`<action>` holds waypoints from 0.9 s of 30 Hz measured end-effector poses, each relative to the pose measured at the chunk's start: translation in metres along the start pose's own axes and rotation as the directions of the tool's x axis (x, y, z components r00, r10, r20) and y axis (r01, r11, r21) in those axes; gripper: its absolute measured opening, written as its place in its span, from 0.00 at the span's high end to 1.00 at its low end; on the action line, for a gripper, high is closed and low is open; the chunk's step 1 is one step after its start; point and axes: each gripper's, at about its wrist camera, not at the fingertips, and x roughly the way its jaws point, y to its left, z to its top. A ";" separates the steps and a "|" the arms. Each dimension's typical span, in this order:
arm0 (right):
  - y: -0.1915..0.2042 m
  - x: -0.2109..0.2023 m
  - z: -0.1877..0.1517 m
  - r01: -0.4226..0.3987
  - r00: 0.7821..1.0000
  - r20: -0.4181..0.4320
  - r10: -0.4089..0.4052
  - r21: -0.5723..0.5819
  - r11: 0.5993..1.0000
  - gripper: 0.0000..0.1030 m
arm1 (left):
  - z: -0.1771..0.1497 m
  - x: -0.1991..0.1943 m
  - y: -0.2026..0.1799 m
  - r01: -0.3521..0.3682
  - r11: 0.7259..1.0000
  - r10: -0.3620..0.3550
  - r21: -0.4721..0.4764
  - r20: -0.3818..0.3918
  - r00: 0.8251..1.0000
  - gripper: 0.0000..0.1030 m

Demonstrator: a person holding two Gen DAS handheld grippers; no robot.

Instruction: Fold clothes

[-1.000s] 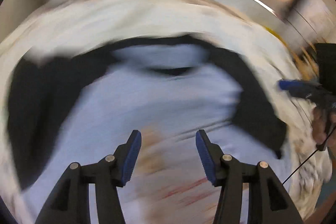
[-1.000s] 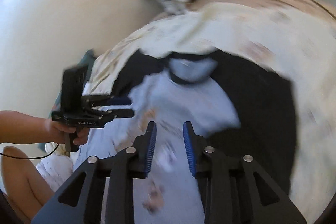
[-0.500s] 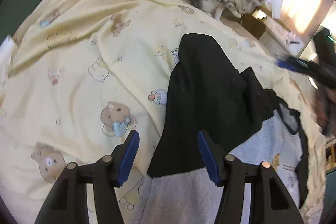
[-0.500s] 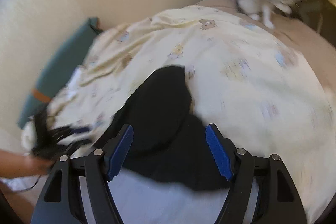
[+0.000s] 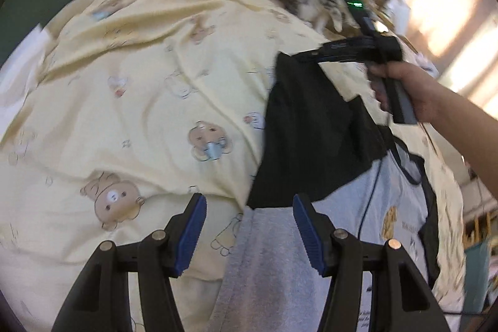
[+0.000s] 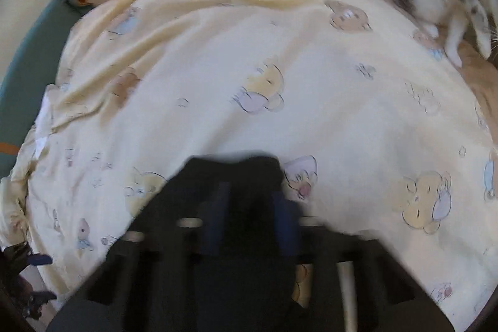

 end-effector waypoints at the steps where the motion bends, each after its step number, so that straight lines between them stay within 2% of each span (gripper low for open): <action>1: 0.005 -0.003 0.003 -0.005 1.000 0.002 0.005 -0.026 1.000 0.94 | 0.001 0.000 0.000 -0.001 1.000 0.001 -0.003 0.005 1.000 0.43; 3: 0.015 -0.008 0.009 -0.014 1.000 0.005 0.014 -0.079 0.997 0.95 | 0.002 0.001 0.000 -0.008 1.000 0.008 0.003 0.008 1.000 0.43; 7: 0.054 -0.052 0.028 -0.017 0.998 0.055 0.031 -0.247 0.969 0.95 | 0.003 0.008 -0.002 -0.011 1.000 0.011 0.007 0.001 1.000 0.43; 11: 0.075 -0.104 0.028 -0.007 0.996 0.080 0.043 -0.405 0.914 0.95 | 0.006 0.012 -0.009 -0.015 0.999 0.015 0.043 0.008 1.000 0.43; 13: 0.081 -0.129 0.015 -0.011 0.993 0.097 0.064 -0.474 0.881 0.95 | 0.009 0.014 -0.013 -0.029 0.997 0.028 0.077 0.013 1.000 0.43; 17: 0.091 -0.174 -0.057 -0.035 0.987 0.102 0.123 -0.615 0.787 0.95 | 0.015 0.017 -0.020 -0.017 0.995 0.015 0.094 0.023 1.000 0.43; 19: 0.093 -0.177 -0.109 -0.079 0.989 0.046 0.143 -0.655 0.751 0.95 | 0.013 0.018 -0.025 -0.009 0.995 0.007 0.103 0.016 1.000 0.43; 22: 0.073 -0.152 -0.186 -0.122 0.993 -0.077 0.094 -0.637 0.761 0.94 | 0.007 0.023 -0.034 0.000 0.992 0.001 0.129 -0.008 1.000 0.43; 25: 0.037 -0.114 -0.257 -0.147 0.975 -0.219 0.030 -0.540 0.829 0.94 | 0.000 0.029 -0.046 0.013 0.987 -0.007 0.162 -0.036 0.999 0.43; 27: 0.018 -0.102 -0.283 -0.123 0.967 -0.253 -0.001 -0.473 0.872 0.93 | -0.004 0.033 -0.055 0.025 0.982 -0.015 0.186 -0.053 0.998 0.43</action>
